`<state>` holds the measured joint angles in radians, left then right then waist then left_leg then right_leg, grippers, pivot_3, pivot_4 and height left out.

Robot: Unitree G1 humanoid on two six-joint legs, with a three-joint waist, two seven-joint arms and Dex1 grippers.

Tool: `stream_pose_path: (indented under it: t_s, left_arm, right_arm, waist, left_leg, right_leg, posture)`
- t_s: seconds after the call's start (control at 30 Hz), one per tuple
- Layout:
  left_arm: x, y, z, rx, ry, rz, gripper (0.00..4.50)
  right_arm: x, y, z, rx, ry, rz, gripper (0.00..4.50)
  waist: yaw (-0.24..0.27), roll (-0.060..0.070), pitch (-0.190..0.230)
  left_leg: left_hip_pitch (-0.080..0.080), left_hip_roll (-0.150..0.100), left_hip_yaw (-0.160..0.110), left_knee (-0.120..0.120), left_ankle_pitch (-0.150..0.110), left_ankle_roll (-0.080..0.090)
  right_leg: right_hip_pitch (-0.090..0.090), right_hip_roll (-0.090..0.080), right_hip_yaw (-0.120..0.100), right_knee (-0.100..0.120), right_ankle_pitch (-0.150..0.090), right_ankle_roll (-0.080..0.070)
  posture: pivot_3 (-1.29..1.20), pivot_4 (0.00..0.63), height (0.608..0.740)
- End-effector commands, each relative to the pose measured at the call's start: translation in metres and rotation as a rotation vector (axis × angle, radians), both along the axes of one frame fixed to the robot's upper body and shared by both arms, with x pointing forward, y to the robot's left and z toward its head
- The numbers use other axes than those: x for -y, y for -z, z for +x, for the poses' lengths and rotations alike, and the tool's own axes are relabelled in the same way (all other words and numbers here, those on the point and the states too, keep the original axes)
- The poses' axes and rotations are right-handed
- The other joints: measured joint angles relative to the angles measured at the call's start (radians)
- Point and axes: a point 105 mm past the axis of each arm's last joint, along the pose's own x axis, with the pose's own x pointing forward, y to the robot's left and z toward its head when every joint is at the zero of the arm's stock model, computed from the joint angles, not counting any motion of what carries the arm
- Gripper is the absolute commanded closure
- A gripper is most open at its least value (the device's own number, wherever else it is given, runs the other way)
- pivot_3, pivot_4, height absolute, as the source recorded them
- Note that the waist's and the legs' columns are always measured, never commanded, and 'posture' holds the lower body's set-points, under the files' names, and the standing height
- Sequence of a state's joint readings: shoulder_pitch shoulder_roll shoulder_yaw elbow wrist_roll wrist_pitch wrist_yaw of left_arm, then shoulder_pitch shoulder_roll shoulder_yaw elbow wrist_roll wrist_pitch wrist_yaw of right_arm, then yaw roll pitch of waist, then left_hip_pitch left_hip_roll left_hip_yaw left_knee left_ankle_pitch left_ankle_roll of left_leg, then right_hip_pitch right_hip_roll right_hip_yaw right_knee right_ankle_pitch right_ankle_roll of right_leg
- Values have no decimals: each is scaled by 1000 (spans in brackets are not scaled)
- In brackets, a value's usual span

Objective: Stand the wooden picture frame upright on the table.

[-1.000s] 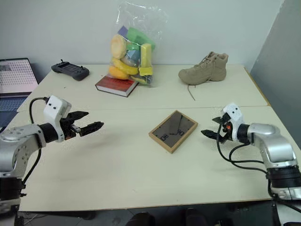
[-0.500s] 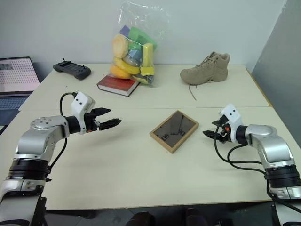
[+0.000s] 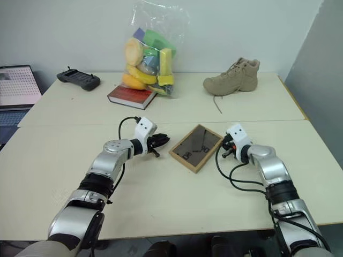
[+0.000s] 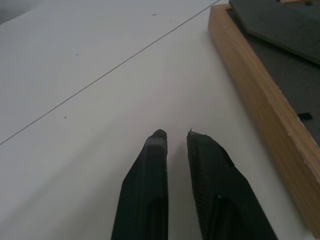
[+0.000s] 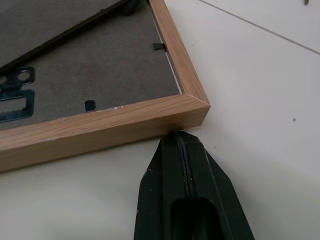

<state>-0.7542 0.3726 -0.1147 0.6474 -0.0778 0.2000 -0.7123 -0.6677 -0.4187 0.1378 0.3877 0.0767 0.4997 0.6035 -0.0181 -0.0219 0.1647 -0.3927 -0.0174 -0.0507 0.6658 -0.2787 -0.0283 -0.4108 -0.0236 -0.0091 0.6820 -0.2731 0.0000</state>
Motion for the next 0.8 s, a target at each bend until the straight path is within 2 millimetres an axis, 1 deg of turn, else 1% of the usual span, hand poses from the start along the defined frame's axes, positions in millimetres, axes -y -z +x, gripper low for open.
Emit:
stream_pose_path:
  t_s: [0.03, 0.17, 0.23, 0.33, 0.43, 0.5, 0.57, 0.63, 0.8]
  left_arm:
    - [18, -10, -8, 13, 88, 3, 4436]
    - [22, 2, -35, -28, 178, 51, 4436]
    - [21, 2, -46, -41, 190, 50, 4436]
    - [17, 3, -63, -68, 193, 58, 4436]
    - [12, 1, -83, -100, 213, 72, 4436]
    - [9, 0, -96, -119, 229, 83, 4436]
    - [7, -1, -109, -139, 249, 101, 4436]
    - [3, 0, -117, -153, 250, 124, 4436]
    - [-11, 2, -132, -197, 245, 185, 4436]
  right_arm:
    - [-19, -16, 13, 75, -23, 15, 4500]
    - [-49, -16, 8, 66, -119, 55, 4500]
    - [-63, -18, 4, 63, -168, 85, 4500]
    - [-76, -17, -3, 56, -233, 97, 4500]
    - [-87, -18, -16, 29, -323, 115, 4500]
    - [-94, -18, -30, 1, -410, 128, 4500]
    - [-100, -18, -44, -31, -490, 136, 4500]
    - [-102, -16, -55, -59, -552, 118, 4500]
    - [-99, -14, -68, -104, -618, 83, 4500]
  waist:
    - [-7, 0, 0]
    - [-19, 0, 0]
    - [-23, 1, 0]
    - [-23, 1, 0]
    - [-20, 1, 0]
    - [-17, 1, 0]
    - [-14, 1, 0]
    - [-13, 1, 0]
    - [-11, 1, 0]
  left_leg:
    - [0, 0, 0, 0, 0, 0]
    - [0, 0, 0, -1, 0, -1]
    - [1, 0, 0, -1, 0, -1]
    - [0, 1, 0, -1, 0, 0]
    - [0, 1, 0, -1, -1, 1]
    - [0, 1, 0, -1, -1, 2]
    - [0, 0, -1, -1, -1, 2]
    - [0, 0, -1, -1, -1, 2]
    - [0, 0, -3, -1, -1, 2]
  right_leg:
    - [0, 0, 0, 0, 0, 0]
    - [0, 0, 1, 0, 0, 0]
    - [0, 1, 2, -1, 0, 0]
    - [0, 1, 2, -1, 0, 0]
    - [0, 0, 1, 0, 0, 0]
    - [0, 0, 1, 0, 0, 0]
    - [0, 0, 1, -1, 0, 0]
    - [0, 0, 1, -1, 0, 0]
    - [0, 0, 0, 0, 0, 0]
  posture:
    - [0, 150, 740]
    - [0, 150, 740]
    - [0, 150, 740]
    - [0, 150, 740]
    - [0, 150, 740]
    - [0, 150, 740]
    - [0, 150, 740]
    - [0, 150, 740]
    - [0, 150, 740]
